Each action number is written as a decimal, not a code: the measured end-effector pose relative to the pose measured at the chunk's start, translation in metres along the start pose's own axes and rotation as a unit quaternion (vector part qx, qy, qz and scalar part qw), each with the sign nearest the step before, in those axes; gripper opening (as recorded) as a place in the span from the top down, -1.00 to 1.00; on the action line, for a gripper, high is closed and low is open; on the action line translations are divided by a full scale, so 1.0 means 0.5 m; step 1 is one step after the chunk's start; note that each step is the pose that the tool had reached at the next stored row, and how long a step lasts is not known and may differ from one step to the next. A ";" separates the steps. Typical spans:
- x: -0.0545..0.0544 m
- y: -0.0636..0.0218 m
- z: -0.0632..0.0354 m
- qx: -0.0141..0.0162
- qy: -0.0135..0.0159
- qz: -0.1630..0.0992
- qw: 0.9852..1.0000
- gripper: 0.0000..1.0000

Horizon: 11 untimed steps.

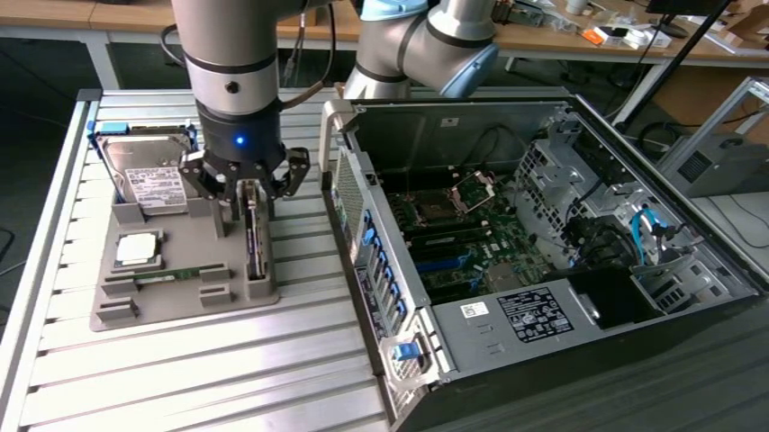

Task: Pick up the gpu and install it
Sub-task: 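Pick up the gpu and move the gpu toward the slot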

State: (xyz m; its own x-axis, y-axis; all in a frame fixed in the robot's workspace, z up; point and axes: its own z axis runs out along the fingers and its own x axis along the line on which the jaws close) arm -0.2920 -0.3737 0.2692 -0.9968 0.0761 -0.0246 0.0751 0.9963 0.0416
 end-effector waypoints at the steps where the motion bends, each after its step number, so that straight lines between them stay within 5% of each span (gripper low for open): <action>1: 0.000 0.001 0.001 0.000 0.000 0.000 1.000 0.04; 11: 0.001 0.005 0.019 0.000 0.000 0.000 1.000 0.04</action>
State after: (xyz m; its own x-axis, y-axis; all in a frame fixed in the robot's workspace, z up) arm -0.2920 -0.3706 0.2600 -0.9968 0.0759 -0.0246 0.0748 0.9963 0.0415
